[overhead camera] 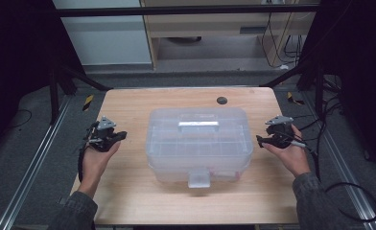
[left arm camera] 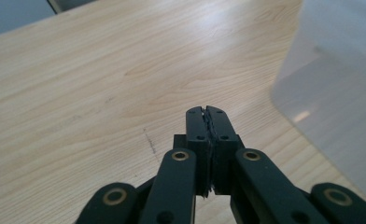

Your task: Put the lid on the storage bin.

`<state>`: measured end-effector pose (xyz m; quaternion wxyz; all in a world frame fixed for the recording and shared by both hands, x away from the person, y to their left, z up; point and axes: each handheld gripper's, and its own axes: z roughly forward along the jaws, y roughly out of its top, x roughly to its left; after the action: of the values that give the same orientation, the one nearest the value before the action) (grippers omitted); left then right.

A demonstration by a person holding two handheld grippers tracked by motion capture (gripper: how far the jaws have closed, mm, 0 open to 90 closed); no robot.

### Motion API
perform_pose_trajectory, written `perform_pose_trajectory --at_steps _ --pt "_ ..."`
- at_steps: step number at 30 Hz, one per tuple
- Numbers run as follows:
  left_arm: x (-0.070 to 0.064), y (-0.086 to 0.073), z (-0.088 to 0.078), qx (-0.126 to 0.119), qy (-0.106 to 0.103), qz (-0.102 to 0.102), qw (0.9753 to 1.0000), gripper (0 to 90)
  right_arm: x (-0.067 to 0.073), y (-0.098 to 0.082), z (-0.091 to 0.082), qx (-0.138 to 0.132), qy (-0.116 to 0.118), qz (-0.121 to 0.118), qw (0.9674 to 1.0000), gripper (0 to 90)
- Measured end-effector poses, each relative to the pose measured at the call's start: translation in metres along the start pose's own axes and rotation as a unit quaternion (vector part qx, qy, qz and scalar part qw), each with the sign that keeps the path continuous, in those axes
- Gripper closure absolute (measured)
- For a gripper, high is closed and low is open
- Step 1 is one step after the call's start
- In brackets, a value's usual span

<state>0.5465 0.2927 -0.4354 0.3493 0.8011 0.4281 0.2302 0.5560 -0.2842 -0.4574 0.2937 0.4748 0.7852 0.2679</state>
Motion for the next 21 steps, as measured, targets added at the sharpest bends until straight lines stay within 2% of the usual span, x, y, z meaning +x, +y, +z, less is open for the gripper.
perform_pose_trajectory --at_steps 1,2,3,4,5,6,7,8,9,10,13,14,15,21 --pt "0.001 -0.003 0.007 0.001 0.003 -0.009 1.0 73.8 -0.001 -0.004 0.006 0.0 0.006 0.019 0.9998 17.2" --pt "0.001 -0.003 0.007 0.001 0.003 -0.009 1.0 63.5 -0.002 -0.006 0.01 -0.001 0.007 0.024 0.9997 14.2" --pt "0.001 -0.005 0.011 0.005 0.007 -0.014 0.9999 63.5 -0.002 -0.006 0.01 -0.001 0.007 0.024 0.9997 14.2" --pt "0.0 -0.008 0.018 0.016 0.025 -0.026 0.9992 44.0 -0.001 -0.008 0.015 0.005 0.004 0.028 0.9996 11.4" --pt "0.0 -0.008 0.018 0.016 0.025 -0.026 0.9992 36.8 -0.001 -0.008 0.017 0.002 0.001 0.029 0.9996 11.2" --pt "0.001 -0.011 0.022 0.019 0.03 -0.032 0.9989 36.8 -0.001 -0.008 0.017 0.002 0.001 0.029 0.9996 11.2" --pt "0.001 -0.013 0.025 0.022 0.029 -0.036 0.9987 31.2 -0.002 -0.009 0.019 -0.001 -0.001 0.036 0.9993 11.2" --pt "0.004 -0.018 0.032 0.036 0.032 -0.051 0.9975 21.1 -0.005 -0.01 0.021 -0.01 -0.003 0.054 0.9985 11.9" --pt "0.004 -0.018 0.032 0.036 0.032 -0.051 0.9975 16.6 -0.005 -0.01 0.021 -0.01 -0.003 0.054 0.9985 11.9" --pt "0.007 -0.021 0.037 0.046 0.029 -0.062 0.9966 14.8 -0.006 -0.011 0.025 -0.011 -0.003 0.064 0.9979 11.6" --pt "0.009 -0.023 0.039 0.046 0.028 -0.07 0.9961 12.0 -0.006 -0.014 0.029 -0.01 0.005 0.078 0.9969 10.7" --pt "0.011 -0.023 0.039 0.044 0.036 -0.071 0.9958 11.9 -0.005 -0.015 0.03 -0.007 0.006 0.08 0.9968 10.5" --pt "0.011 -0.024 0.04 0.043 0.035 -0.069 0.996 11.7 -0.005 -0.016 0.032 -0.006 0.004 0.075 0.9971 10.5" --pt "0.011 -0.026 0.048 0.051 0.026 -0.071 0.9958 9.3 0.001 -0.022 0.037 -0.001 0.012 0.096 0.9953 9.2"
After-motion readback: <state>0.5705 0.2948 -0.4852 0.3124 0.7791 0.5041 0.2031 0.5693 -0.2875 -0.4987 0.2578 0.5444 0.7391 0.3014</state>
